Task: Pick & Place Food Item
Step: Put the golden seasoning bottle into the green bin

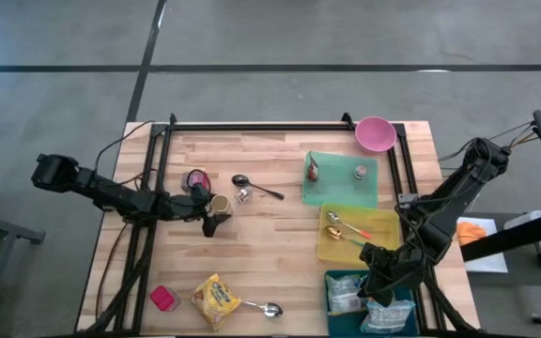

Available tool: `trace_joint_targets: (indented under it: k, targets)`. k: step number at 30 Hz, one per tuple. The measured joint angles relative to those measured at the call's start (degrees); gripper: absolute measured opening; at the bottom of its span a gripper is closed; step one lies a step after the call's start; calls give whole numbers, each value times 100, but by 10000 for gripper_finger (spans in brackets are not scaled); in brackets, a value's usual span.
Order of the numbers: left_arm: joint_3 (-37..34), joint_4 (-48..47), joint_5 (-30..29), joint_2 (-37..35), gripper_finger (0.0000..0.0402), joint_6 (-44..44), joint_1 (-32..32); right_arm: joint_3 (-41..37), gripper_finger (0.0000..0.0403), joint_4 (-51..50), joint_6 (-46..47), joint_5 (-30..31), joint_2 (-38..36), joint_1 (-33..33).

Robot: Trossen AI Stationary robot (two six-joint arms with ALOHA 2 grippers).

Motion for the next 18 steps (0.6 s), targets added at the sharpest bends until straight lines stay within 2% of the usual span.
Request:
trace_joint_targets:
  k: [8,18]
  targets:
    - [97,232,-3,415,377,0,5,2,165,2,0,0,0,0]
    - [97,299,-105,453,371,155,7,2,165,0,0,-2,-2,0]
